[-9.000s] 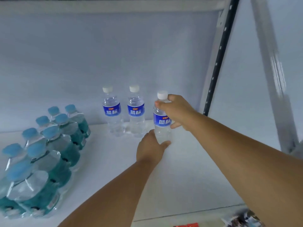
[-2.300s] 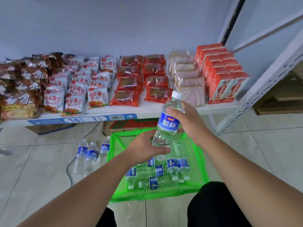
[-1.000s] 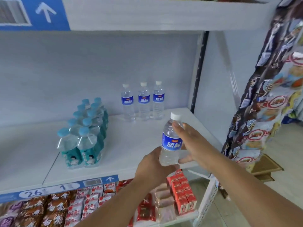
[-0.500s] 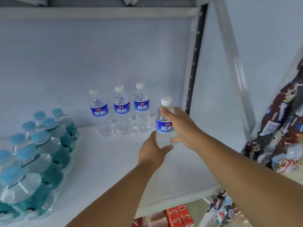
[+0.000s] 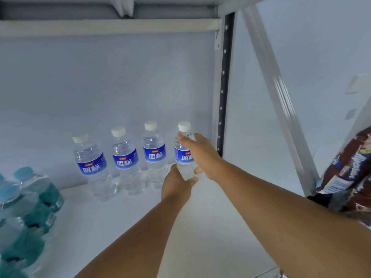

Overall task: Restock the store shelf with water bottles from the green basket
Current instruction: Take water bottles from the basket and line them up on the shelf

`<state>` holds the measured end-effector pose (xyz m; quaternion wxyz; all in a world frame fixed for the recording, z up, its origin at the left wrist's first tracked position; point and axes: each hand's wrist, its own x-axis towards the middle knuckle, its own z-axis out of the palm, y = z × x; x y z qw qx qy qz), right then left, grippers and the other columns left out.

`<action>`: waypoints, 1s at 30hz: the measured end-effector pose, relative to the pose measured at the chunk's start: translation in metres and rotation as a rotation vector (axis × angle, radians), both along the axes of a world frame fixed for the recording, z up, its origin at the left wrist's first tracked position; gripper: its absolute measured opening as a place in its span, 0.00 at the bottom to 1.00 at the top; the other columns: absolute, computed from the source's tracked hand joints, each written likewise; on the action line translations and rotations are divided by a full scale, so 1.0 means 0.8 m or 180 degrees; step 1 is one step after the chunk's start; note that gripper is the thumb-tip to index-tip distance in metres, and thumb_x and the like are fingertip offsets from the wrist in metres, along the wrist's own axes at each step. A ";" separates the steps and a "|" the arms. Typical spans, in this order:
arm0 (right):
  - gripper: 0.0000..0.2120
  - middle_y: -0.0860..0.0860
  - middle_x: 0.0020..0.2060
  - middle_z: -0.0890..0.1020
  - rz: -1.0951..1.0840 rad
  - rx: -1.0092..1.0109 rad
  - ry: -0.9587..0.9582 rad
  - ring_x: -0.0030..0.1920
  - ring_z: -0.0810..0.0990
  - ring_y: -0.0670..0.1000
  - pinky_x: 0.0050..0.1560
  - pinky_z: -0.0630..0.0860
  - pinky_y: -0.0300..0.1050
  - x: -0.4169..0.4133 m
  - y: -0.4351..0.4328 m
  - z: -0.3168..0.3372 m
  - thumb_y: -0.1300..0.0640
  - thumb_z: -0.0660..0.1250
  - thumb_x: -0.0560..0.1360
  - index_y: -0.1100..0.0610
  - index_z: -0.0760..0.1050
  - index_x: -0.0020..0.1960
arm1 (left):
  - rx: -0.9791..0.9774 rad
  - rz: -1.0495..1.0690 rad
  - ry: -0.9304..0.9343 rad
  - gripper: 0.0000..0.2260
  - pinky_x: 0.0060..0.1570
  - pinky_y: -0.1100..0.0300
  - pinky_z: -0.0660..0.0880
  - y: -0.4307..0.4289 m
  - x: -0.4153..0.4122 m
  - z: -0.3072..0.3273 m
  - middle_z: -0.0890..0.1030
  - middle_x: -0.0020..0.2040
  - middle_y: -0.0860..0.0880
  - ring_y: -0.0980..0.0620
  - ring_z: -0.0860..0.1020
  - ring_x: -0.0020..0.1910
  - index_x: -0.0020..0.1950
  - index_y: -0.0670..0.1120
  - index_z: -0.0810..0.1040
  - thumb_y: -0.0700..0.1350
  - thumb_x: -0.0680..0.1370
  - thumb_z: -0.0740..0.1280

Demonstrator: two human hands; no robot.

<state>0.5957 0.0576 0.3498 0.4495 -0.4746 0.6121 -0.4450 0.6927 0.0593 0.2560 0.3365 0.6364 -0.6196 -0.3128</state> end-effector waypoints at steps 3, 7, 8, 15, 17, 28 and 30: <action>0.19 0.47 0.58 0.76 0.0040 -0.0059 0.0052 0.56 0.77 0.54 0.52 0.76 0.59 -0.004 -0.017 0.002 0.36 0.66 0.78 0.45 0.68 0.63 | -0.0013 0.0081 -0.0057 0.21 0.52 0.55 0.79 -0.014 -0.005 0.007 0.81 0.57 0.53 0.50 0.81 0.54 0.65 0.50 0.73 0.49 0.75 0.75; 0.17 0.45 0.53 0.77 0.0024 -0.0078 -0.0014 0.55 0.78 0.54 0.49 0.76 0.60 -0.002 -0.028 0.001 0.36 0.67 0.76 0.43 0.69 0.60 | 0.0025 0.0213 -0.0080 0.23 0.58 0.49 0.79 -0.019 -0.011 0.005 0.81 0.61 0.49 0.47 0.80 0.59 0.66 0.48 0.71 0.50 0.75 0.75; 0.17 0.44 0.50 0.77 0.0009 -0.0091 -0.0030 0.55 0.78 0.54 0.49 0.76 0.60 -0.002 -0.028 -0.001 0.36 0.67 0.76 0.43 0.69 0.59 | 0.0033 0.0236 -0.0094 0.23 0.59 0.48 0.78 -0.019 -0.013 0.005 0.81 0.61 0.48 0.46 0.79 0.60 0.67 0.47 0.71 0.50 0.76 0.74; 0.21 0.46 0.53 0.77 0.0063 -0.0262 0.0137 0.56 0.77 0.54 0.55 0.77 0.59 -0.006 -0.032 -0.007 0.35 0.64 0.78 0.46 0.69 0.63 | 0.0058 0.0246 -0.0330 0.23 0.64 0.50 0.76 -0.021 -0.016 0.006 0.78 0.66 0.45 0.44 0.77 0.65 0.70 0.44 0.68 0.52 0.79 0.70; 0.25 0.48 0.52 0.79 0.0144 -0.0357 0.0508 0.54 0.80 0.53 0.56 0.79 0.56 -0.004 -0.029 -0.009 0.31 0.59 0.77 0.49 0.68 0.63 | 0.0101 0.0215 -0.0407 0.26 0.64 0.51 0.75 -0.020 -0.016 0.007 0.77 0.68 0.45 0.44 0.76 0.67 0.72 0.44 0.67 0.53 0.80 0.70; 0.25 0.50 0.49 0.73 -0.0024 0.0191 0.1180 0.42 0.75 0.49 0.34 0.68 0.41 -0.017 0.013 -0.037 0.43 0.72 0.75 0.55 0.66 0.63 | -0.0080 0.0038 -0.0930 0.22 0.66 0.53 0.74 0.034 0.026 0.022 0.78 0.70 0.48 0.47 0.77 0.68 0.75 0.46 0.70 0.54 0.83 0.62; 0.15 0.49 0.41 0.73 -0.0053 0.0178 0.1434 0.38 0.74 0.50 0.33 0.66 0.42 -0.021 0.026 -0.048 0.47 0.70 0.76 0.55 0.68 0.50 | -0.0094 -0.0080 -0.1052 0.17 0.62 0.53 0.78 0.056 0.039 0.023 0.81 0.64 0.51 0.48 0.80 0.61 0.68 0.50 0.76 0.54 0.83 0.61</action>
